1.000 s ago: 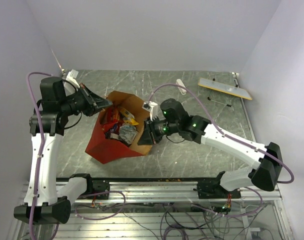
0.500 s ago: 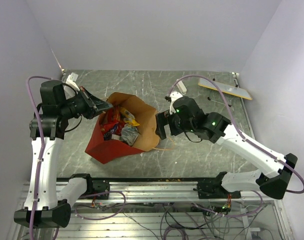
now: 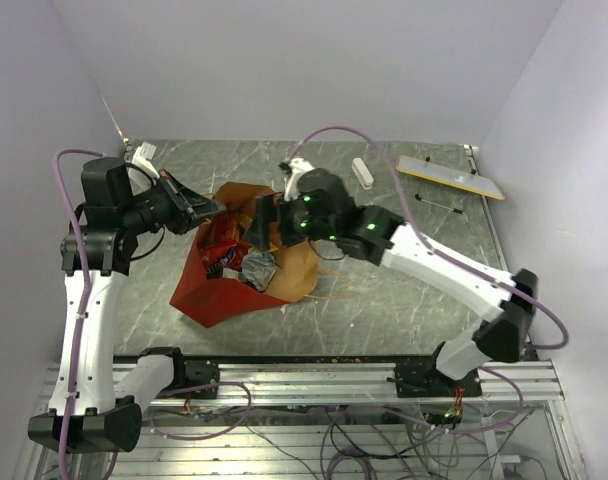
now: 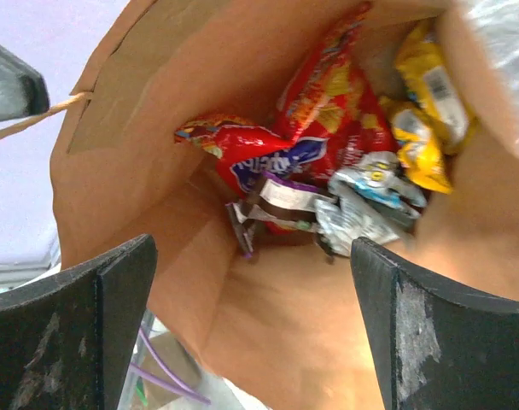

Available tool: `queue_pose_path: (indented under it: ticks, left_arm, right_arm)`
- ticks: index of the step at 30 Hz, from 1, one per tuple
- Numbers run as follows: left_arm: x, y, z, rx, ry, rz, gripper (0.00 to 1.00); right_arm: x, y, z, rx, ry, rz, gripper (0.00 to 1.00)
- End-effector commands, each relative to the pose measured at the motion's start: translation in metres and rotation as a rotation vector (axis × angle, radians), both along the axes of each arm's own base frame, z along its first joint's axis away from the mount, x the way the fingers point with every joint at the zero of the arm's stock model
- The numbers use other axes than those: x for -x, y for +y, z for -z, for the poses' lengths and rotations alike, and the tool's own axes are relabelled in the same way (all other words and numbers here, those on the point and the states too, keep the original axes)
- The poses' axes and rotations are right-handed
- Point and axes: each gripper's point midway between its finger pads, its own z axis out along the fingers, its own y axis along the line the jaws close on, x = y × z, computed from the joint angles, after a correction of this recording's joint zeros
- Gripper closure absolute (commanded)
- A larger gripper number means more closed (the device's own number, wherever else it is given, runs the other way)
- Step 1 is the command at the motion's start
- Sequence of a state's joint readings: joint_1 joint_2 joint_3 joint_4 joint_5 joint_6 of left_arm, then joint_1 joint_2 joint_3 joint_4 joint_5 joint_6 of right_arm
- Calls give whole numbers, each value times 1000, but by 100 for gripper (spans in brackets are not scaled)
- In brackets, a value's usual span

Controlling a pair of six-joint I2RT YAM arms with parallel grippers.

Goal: Take the snacks out of the paper bag
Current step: Take out the snack from the paper bag.

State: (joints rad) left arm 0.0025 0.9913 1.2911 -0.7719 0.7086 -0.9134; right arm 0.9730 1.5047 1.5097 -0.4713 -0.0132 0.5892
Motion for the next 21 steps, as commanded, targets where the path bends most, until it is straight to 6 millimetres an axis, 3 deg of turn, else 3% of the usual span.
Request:
queue_pose_path:
  ticks: [1,6,10,21]
  left_arm:
    - [4,-3,-20,9,-79,17,93]
    - [6,-6,-16,22,-108,35,93]
    - [7,-11,-20,64,-113,61,93]
    - [4,-12,-24,48,-116,90,93]
  right_arm:
    - [2,43,-6,-87,28,-7,7]
    - [-15,49,20,-132,31,98,29]
    - [-25,52,34,-139,70,177,37]
    - [-60,74,70,-127,36,320,36]
